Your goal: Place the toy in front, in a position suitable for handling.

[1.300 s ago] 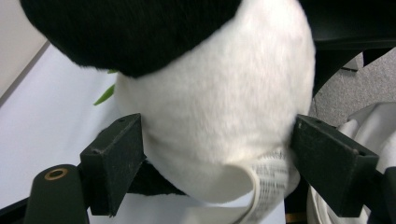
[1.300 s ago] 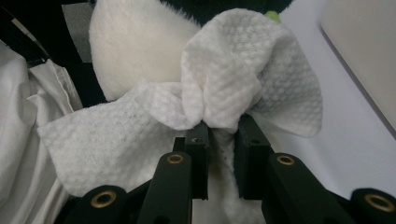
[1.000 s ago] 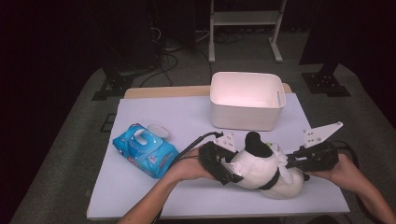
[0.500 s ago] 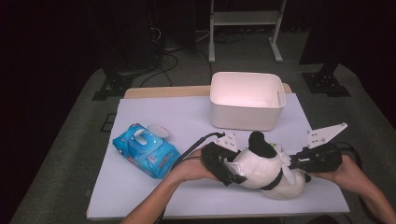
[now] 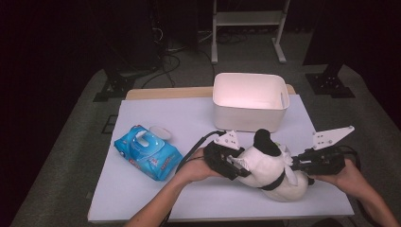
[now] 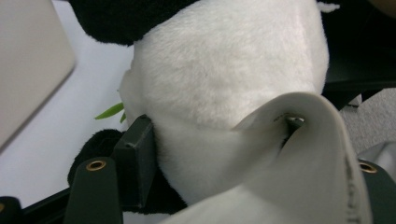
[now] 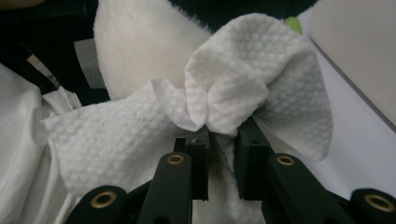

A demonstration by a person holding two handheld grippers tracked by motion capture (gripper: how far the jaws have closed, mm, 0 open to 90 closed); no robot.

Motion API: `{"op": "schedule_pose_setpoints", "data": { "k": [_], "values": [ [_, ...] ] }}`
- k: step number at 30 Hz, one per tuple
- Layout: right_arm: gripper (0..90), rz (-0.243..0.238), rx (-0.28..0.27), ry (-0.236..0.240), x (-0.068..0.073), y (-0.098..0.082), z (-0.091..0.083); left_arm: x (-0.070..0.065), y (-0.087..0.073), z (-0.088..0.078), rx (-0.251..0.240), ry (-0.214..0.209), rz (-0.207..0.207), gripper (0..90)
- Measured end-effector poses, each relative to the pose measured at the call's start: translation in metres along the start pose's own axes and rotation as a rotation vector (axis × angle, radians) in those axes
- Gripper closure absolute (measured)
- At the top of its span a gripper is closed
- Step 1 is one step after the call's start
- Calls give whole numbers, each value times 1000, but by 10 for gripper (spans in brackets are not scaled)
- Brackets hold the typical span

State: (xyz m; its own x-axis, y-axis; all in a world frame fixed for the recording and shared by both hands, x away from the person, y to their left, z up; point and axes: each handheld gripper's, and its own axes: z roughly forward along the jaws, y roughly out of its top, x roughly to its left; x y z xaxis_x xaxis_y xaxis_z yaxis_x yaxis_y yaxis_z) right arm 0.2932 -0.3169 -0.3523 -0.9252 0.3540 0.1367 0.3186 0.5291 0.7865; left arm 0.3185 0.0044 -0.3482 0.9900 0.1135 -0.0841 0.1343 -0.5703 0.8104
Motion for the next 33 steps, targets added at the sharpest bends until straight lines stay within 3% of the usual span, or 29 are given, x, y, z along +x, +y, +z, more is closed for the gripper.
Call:
{"op": "schedule_pose_setpoints", "data": {
  "k": [9,13,17,22,27,33],
  "values": [
    [772,-6,-64,37,3,9,15,-3,20,-34,-21,47,36,346],
    [772,-10,-46,53,3,8,27,-7,23,-36,15,64,56,335],
    [772,3,-26,47,2,0,25,-8,20,-34,7,54,53,285],
    [772,24,-14,55,2,-14,19,-13,19,-42,-4,70,64,254],
    [772,52,-24,52,3,-25,13,-9,6,-46,0,74,28,241],
    [772,53,-26,68,7,-29,13,-4,-9,-36,-5,43,-26,214]
  ]
}}
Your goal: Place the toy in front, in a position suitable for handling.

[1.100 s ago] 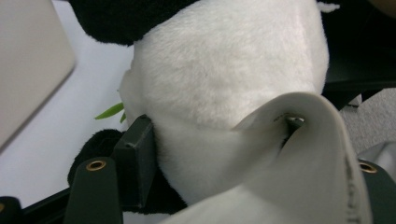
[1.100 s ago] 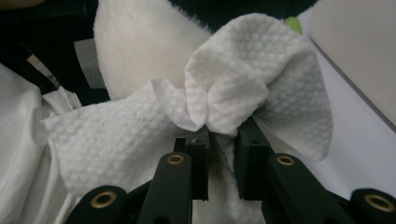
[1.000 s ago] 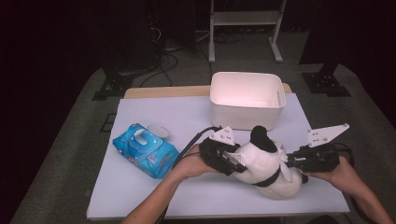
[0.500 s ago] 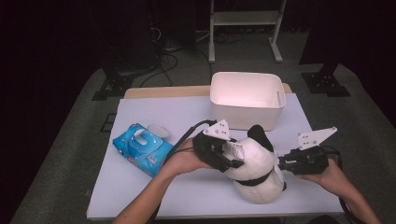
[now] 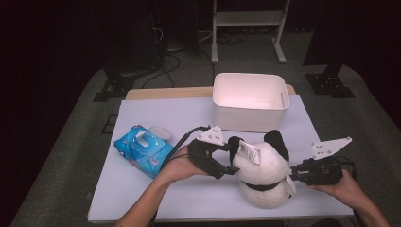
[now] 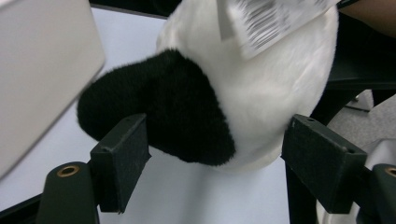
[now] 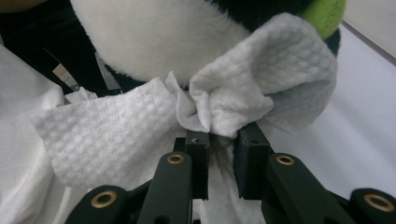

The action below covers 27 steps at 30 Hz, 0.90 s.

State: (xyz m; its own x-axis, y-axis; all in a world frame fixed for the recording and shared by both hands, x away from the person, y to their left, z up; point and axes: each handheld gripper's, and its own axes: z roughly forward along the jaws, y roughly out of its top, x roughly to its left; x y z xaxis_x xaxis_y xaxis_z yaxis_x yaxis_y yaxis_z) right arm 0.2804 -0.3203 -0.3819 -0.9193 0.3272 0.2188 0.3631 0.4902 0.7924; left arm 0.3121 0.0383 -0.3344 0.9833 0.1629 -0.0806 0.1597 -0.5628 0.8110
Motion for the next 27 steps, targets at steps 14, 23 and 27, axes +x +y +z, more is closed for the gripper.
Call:
{"op": "schedule_pose_setpoints", "data": {
  "k": [14,23,27],
  "values": [
    [772,-6,-64,1,3,0,3,9,-9,12,-67,-46,-65,183],
    [772,-37,-42,19,1,6,29,7,-13,-5,-64,-32,-39,180],
    [772,-34,-45,36,4,2,29,7,-25,-2,-58,-56,-59,182]
  ]
}}
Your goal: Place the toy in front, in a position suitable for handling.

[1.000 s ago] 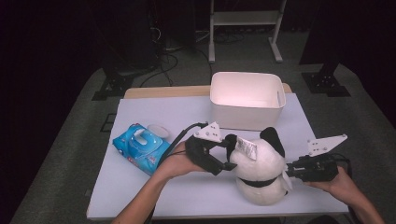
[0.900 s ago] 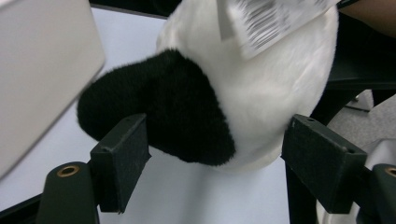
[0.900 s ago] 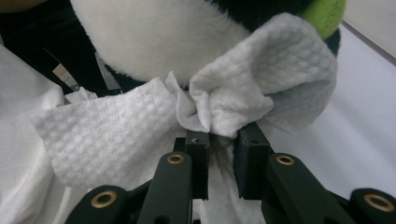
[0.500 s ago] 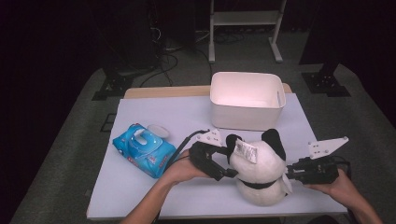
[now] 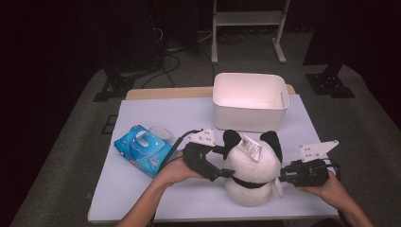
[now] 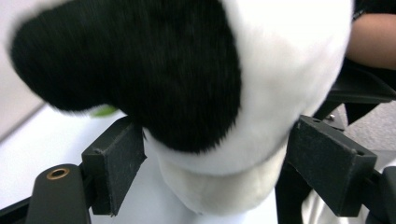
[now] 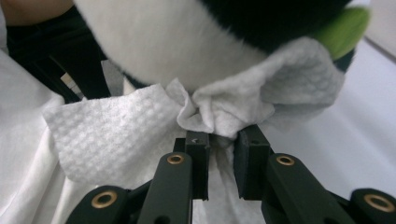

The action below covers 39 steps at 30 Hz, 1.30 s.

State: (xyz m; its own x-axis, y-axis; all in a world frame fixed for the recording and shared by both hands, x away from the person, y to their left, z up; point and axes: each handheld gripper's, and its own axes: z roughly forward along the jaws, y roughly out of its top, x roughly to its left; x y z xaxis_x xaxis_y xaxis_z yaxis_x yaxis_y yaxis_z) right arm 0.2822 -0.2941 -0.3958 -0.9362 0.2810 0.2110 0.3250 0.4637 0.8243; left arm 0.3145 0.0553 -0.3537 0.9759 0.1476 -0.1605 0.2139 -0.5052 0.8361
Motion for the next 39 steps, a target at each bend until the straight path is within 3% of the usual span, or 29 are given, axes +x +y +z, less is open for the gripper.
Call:
{"op": "schedule_pose_setpoints", "data": {
  "k": [8,11,14,23,29,39],
  "values": [
    [771,-20,21,6,3,1,2,7,7,9,-19,-32,-13,157],
    [771,-10,19,3,2,-1,1,6,8,10,-52,-37,2,308],
    [771,8,16,6,-1,-4,-3,2,7,11,-71,-45,26,396],
    [772,13,-5,-22,1,-2,-29,-10,7,10,-67,-46,76,450],
    [771,-14,-37,-52,5,14,-52,-12,7,9,-67,-50,84,448],
    [771,-93,0,-92,4,59,-65,-13,7,8,-53,-52,98,447]
  ]
}}
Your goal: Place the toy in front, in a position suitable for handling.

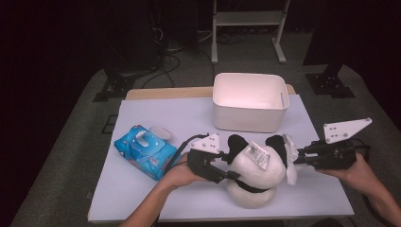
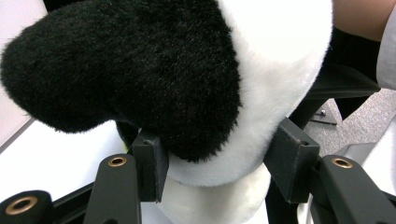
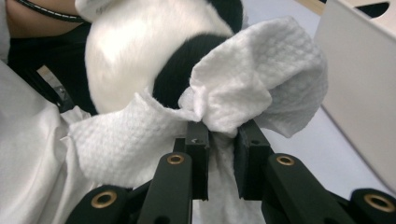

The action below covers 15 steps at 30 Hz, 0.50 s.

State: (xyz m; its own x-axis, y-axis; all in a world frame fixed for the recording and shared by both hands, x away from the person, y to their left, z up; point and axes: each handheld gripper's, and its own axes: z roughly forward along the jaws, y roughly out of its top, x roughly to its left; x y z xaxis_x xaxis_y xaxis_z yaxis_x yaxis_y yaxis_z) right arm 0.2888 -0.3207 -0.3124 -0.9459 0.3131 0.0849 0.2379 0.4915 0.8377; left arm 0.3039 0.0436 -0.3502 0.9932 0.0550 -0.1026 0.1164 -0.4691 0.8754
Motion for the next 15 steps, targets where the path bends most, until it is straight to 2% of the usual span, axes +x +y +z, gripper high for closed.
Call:
{"op": "schedule_pose_setpoints", "data": {
  "k": [3,5,10,15],
  "values": [
    [771,-14,0,-3,-1,10,-1,0,0,0,1,3,-3,447],
    [771,-23,11,-8,0,14,0,1,-1,-1,-2,22,-10,447],
    [771,-23,8,4,3,14,1,1,-2,-1,-11,37,-13,446],
    [770,-32,30,18,8,15,-3,-1,1,0,-7,38,-3,447]
  ]
}}
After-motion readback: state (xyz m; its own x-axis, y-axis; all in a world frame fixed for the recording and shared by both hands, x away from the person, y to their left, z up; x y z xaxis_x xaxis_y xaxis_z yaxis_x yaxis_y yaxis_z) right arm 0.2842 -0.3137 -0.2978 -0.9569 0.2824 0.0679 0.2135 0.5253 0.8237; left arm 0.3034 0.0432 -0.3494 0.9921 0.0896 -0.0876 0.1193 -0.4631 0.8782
